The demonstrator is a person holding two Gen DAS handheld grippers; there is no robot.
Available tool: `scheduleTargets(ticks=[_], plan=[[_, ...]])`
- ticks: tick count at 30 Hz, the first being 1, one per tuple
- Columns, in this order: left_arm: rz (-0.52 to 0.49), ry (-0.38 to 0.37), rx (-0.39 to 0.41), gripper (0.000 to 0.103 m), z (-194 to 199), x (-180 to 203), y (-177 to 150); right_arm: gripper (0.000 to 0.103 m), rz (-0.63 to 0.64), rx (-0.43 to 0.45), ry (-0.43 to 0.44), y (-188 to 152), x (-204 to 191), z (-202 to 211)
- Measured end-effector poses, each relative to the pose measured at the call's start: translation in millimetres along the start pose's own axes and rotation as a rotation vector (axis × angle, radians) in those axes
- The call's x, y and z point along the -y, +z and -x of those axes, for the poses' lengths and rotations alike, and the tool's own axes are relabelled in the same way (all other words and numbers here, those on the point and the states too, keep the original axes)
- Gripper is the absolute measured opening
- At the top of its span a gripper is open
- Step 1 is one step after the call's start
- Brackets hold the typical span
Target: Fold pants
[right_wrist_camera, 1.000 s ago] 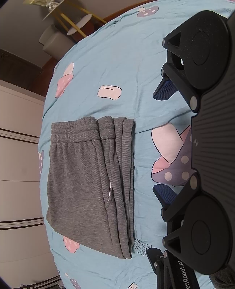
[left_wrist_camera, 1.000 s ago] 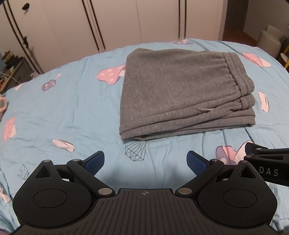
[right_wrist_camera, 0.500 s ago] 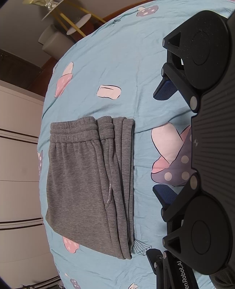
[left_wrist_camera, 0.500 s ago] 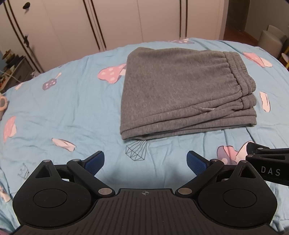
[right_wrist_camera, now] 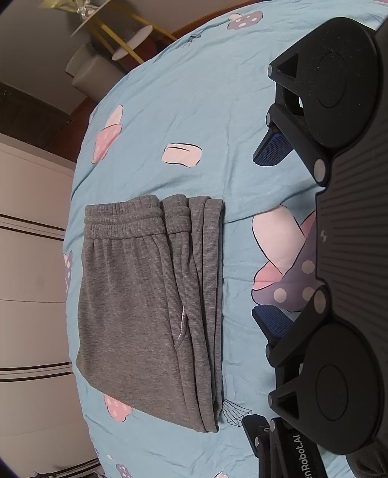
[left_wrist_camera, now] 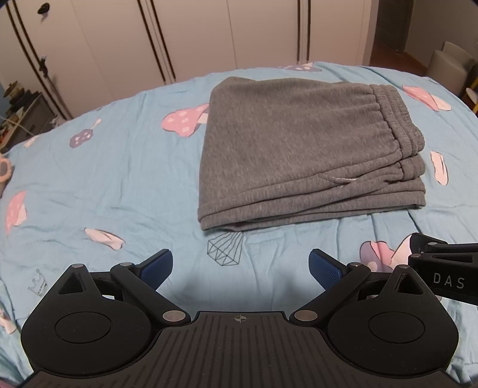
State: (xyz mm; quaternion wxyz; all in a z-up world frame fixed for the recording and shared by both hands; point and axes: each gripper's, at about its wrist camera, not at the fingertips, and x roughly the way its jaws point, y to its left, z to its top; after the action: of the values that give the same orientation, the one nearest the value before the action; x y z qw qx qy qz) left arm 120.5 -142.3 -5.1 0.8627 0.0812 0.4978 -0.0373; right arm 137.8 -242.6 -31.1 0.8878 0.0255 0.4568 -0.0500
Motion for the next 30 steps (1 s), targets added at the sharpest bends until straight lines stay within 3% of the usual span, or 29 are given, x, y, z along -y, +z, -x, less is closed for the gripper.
scheduleTargets(ticks=[30], plan=[[-0.003, 0.032, 0.012, 0.1, -4.3, -0.1, -0.2, 0.1, 0.025, 0.042, -0.009, 1.6, -4.8, -0.1]])
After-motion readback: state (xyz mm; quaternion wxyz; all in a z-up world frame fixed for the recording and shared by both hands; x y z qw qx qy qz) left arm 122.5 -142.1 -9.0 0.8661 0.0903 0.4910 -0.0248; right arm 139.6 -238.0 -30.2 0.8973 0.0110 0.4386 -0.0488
